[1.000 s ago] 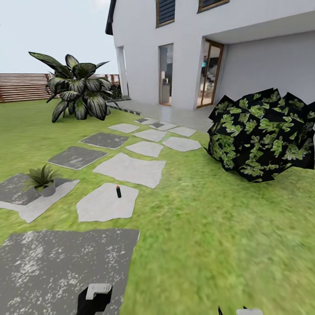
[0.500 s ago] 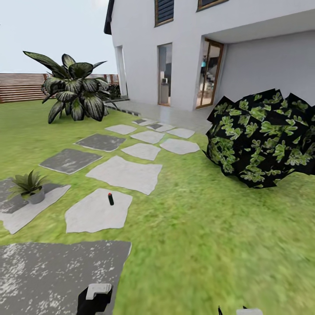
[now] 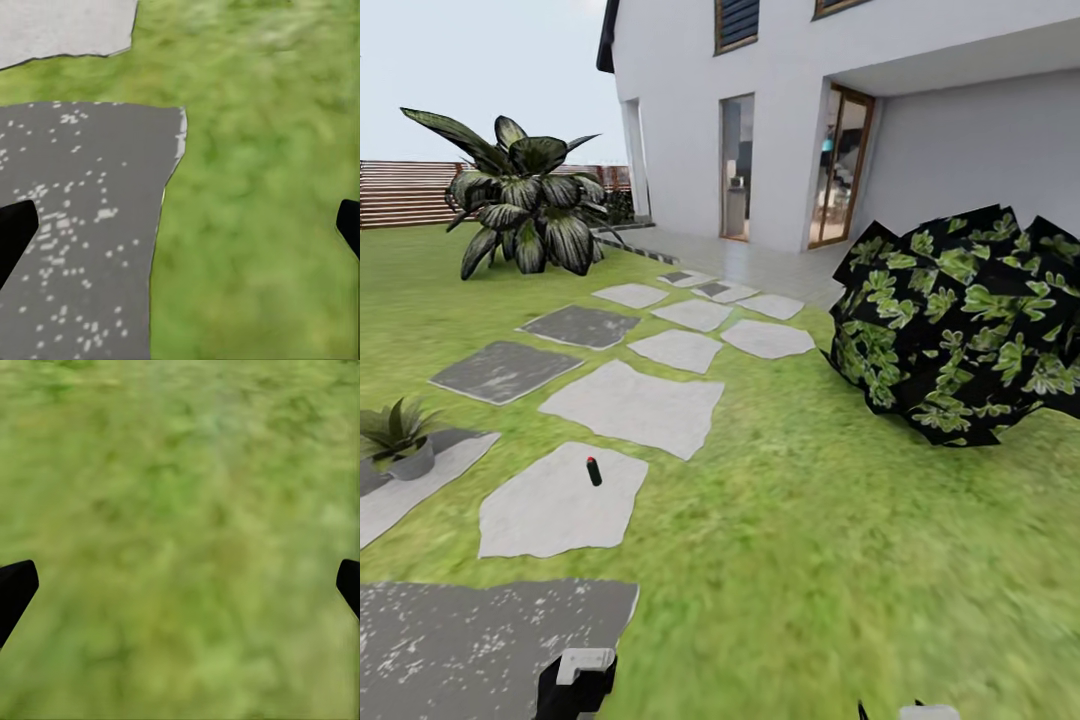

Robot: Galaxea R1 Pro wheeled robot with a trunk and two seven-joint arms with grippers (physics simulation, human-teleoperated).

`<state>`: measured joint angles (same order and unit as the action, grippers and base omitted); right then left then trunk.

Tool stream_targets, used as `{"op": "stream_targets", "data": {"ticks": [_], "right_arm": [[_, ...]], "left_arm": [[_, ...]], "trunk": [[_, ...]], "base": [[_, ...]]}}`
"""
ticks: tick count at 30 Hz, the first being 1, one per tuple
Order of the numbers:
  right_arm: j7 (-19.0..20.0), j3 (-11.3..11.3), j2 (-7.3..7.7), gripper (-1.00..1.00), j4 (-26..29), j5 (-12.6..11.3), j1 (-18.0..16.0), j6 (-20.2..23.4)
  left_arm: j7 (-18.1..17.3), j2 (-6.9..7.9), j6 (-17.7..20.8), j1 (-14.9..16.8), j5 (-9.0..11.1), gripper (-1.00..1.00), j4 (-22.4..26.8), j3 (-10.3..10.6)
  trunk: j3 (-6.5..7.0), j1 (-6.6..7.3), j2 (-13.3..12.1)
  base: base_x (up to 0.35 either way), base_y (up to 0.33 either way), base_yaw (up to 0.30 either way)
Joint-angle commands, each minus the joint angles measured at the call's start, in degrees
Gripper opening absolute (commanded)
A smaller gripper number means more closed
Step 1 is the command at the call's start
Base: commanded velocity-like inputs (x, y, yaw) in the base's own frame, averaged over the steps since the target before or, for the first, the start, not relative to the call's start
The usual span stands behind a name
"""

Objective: Pick up the pesticide atomizer in the garden and spray insectifuge to fully cover both potted plants in the garden.

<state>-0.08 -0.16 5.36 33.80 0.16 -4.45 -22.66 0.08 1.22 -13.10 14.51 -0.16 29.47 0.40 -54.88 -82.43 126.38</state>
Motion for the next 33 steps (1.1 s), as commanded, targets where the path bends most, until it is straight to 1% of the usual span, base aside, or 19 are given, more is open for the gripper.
{"op": "stream_targets", "data": {"ticks": [1,9,33], "right_arm": [[-0.03,-0.02,0.01,1.00,-0.05,0.02,-0.03,-0.18],[-0.01,-0.05,-0.07,1.00,-0.05,0.02,-0.03,-0.17],[-0.01,-0.04,-0.08,1.00,-0.06,0.06,-0.03,-0.18]], "left_arm": [[0.01,0.01,-0.17,0.02,-0.02,1.00,-0.03,0.04],[0.01,0.01,-0.17,0.05,-0.02,1.00,-0.02,0.04],[0.07,0.10,-0.26,0.04,0.07,1.00,-0.03,-0.05]], "trunk": [[-0.05,-0.02,0.02],[-0.05,-0.02,0.02],[-0.05,-0.02,0.02]], "base": [[0.283,-0.155,0.064],[0.283,-0.155,0.159],[0.278,-0.159,0.274]]}}
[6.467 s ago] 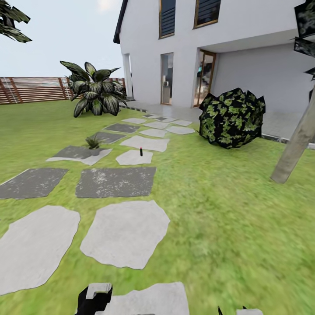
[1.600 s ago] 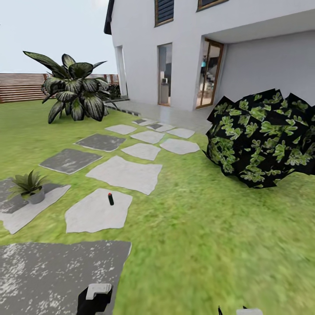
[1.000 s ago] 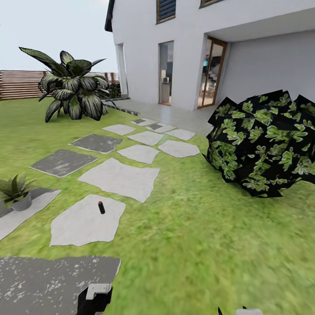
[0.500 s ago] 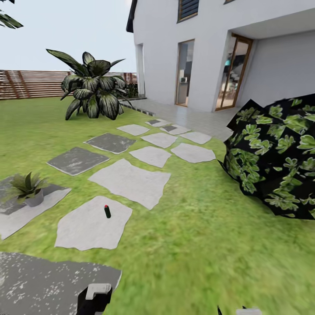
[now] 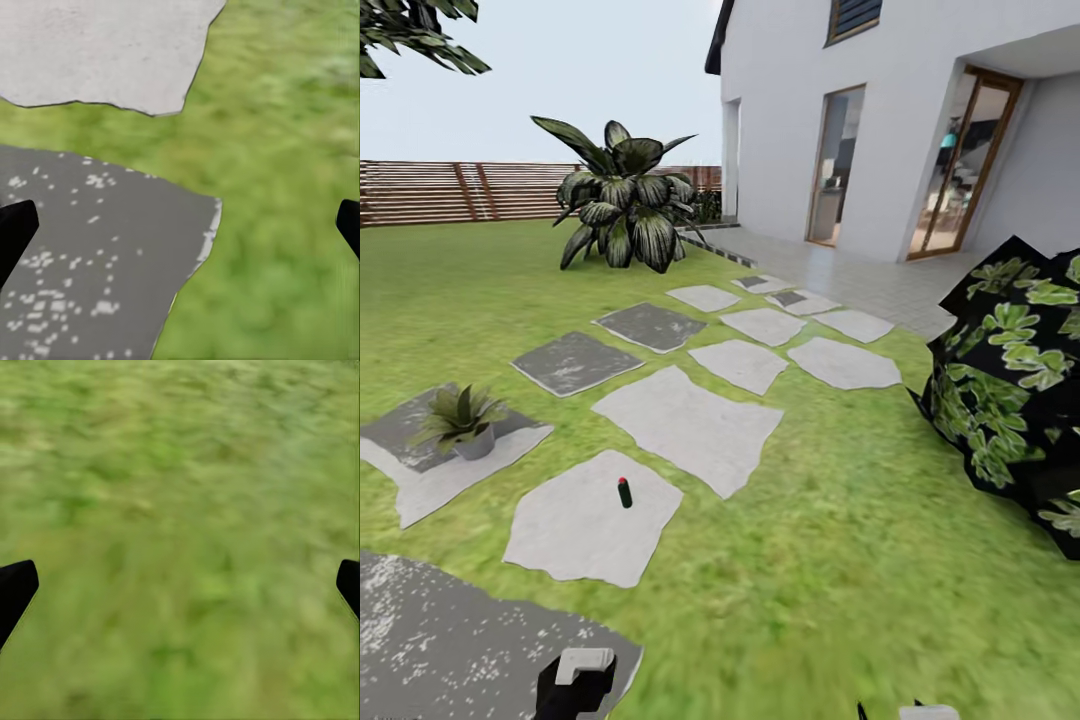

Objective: Pick up the pesticide atomizer in the garden and spray insectifuge to fully cover both potted plants in the garden.

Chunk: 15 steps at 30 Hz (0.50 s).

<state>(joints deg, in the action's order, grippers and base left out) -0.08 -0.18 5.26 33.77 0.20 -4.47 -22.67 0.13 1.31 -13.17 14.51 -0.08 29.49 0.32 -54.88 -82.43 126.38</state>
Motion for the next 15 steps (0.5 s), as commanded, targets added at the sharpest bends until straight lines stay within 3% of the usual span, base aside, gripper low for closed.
{"op": "stream_targets", "data": {"ticks": [1,6,15], "right_arm": [[-0.01,-0.01,0.01,1.00,-0.03,0.00,-0.01,-0.16],[-0.01,-0.01,0.01,1.00,-0.02,0.01,-0.01,-0.15],[0.16,-0.01,0.01,1.00,-0.02,-0.03,-0.01,-0.15]], "left_arm": [[0.02,0.01,-0.18,0.04,-0.01,1.00,-0.04,0.03],[0.02,0.01,-0.18,0.02,-0.01,1.00,-0.04,0.03],[0.04,0.01,-0.19,0.02,-0.01,1.00,0.01,0.03]], "trunk": [[-0.05,-0.02,0.02],[-0.05,-0.02,0.02],[-0.05,-0.02,0.02]], "base": [[0.246,-0.171,0.274],[0.239,-0.182,0.184],[0.231,-0.195,0.022]]}}
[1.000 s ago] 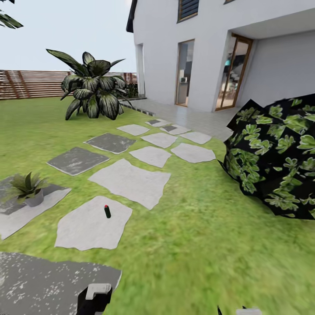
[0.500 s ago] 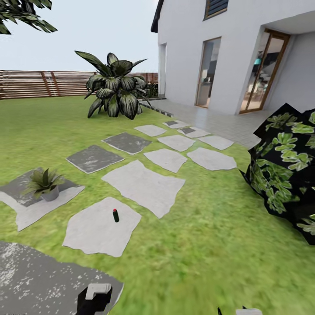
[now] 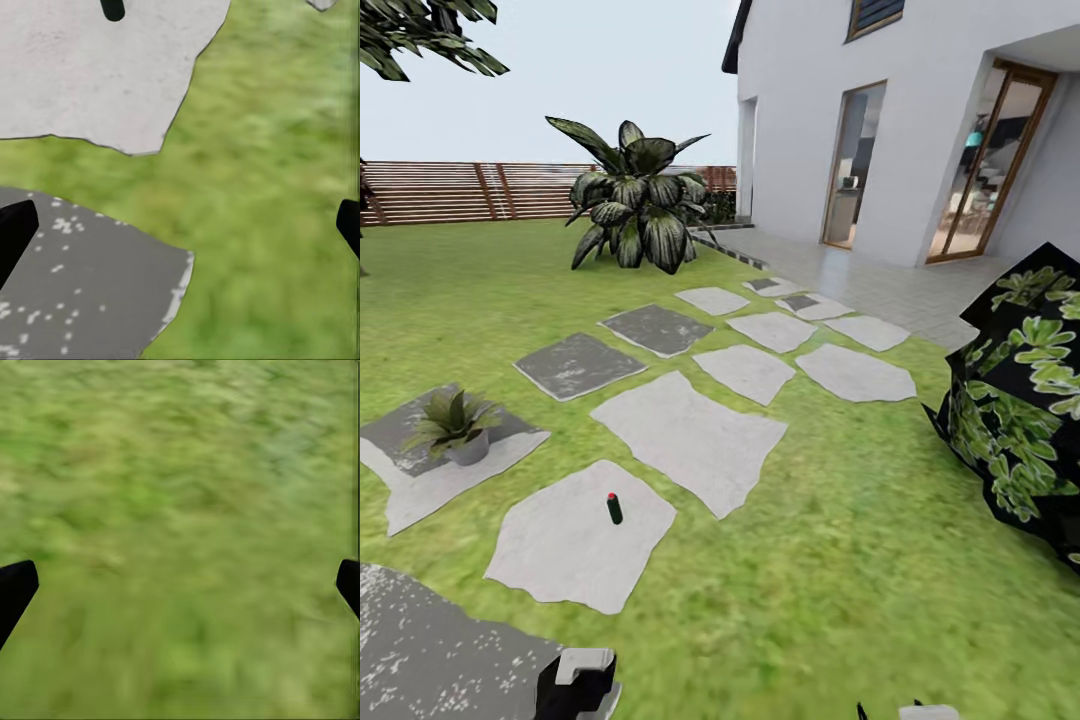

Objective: Pick up the pesticide atomizer in the garden and spray insectifuge to fully cover both potted plants in the garden.

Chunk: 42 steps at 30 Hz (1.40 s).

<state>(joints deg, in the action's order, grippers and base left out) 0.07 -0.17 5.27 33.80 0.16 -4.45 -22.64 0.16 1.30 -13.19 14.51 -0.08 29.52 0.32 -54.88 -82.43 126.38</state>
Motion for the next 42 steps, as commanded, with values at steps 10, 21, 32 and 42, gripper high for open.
{"op": "stream_targets", "data": {"ticks": [10,21,32,42], "right_arm": [[0.02,-0.02,0.01,1.00,-0.05,0.01,-0.03,-0.17],[-0.10,-0.06,0.01,1.00,-0.05,0.01,-0.03,-0.18],[-0.16,-0.06,0.01,1.00,-0.05,0.01,-0.03,-0.16],[-0.16,-0.08,0.01,1.00,-0.05,0.01,-0.03,-0.15]], "left_arm": [[0.01,0.01,-0.17,0.06,-0.01,1.00,0.01,0.03],[0.02,-0.07,-0.17,0.00,-0.01,1.00,0.01,0.03],[0.02,-0.05,-0.25,0.06,-0.01,1.00,0.06,0.02],[0.02,-0.01,-0.29,0.03,-0.01,1.00,0.18,-0.07]], "trunk": [[-0.05,-0.01,0.02],[-0.05,-0.01,0.02],[-0.05,-0.01,0.02],[-0.05,-0.01,0.02]], "base": [[0.230,-0.197,0.001],[0.230,-0.197,0.000],[0.230,-0.197,0.146],[0.225,-0.198,0.272]]}}
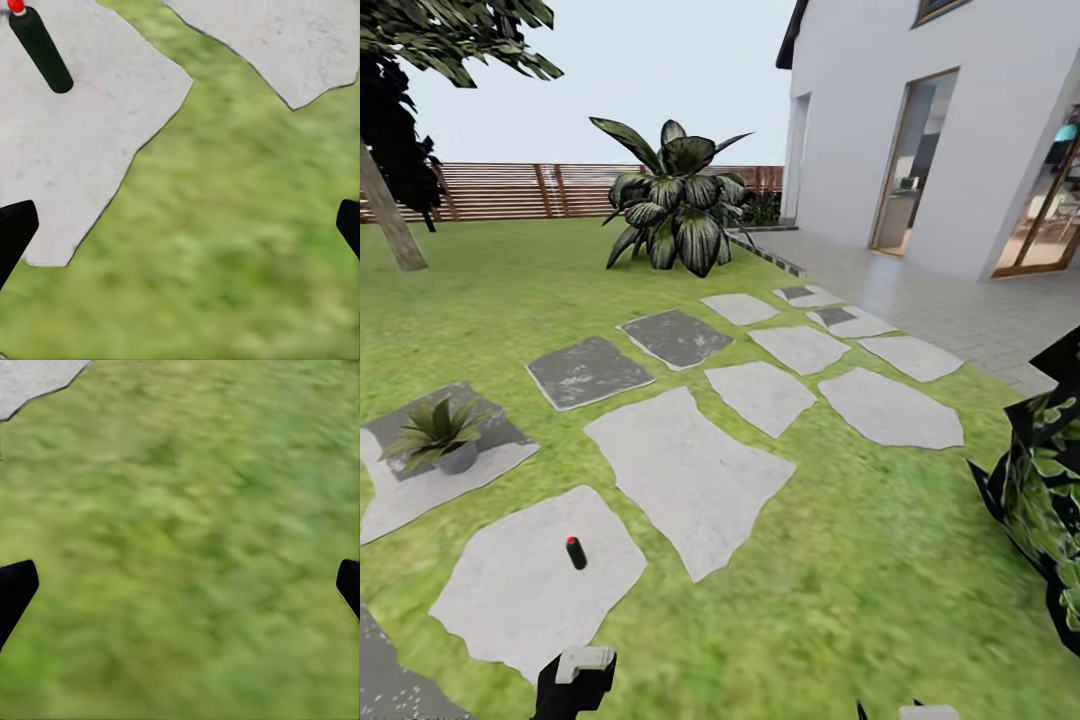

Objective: Pick up the pesticide atomizer in the garden and spray insectifuge to fully cover both potted plants in the garden.

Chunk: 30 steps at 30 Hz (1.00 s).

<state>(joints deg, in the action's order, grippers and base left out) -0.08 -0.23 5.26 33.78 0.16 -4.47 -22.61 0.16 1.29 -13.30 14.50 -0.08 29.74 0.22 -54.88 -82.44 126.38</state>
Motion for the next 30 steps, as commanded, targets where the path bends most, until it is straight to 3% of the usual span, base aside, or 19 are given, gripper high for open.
{"op": "stream_targets", "data": {"ticks": [1,30], "right_arm": [[-0.01,-0.03,0.01,1.00,-0.03,0.03,-0.02,-0.16],[0.11,-0.01,-0.03,1.00,0.02,0.02,-0.02,-0.22]], "left_arm": [[0.02,0.01,-0.20,0.04,-0.01,1.00,-0.02,0.00],[-0.02,0.03,-0.24,0.04,-0.01,1.00,0.19,-0.13]], "trunk": [[-0.05,-0.01,0.02],[-0.05,-0.01,0.02]], "base": [[0.190,-0.198,0.277],[0.039,-0.169,0.277]]}}
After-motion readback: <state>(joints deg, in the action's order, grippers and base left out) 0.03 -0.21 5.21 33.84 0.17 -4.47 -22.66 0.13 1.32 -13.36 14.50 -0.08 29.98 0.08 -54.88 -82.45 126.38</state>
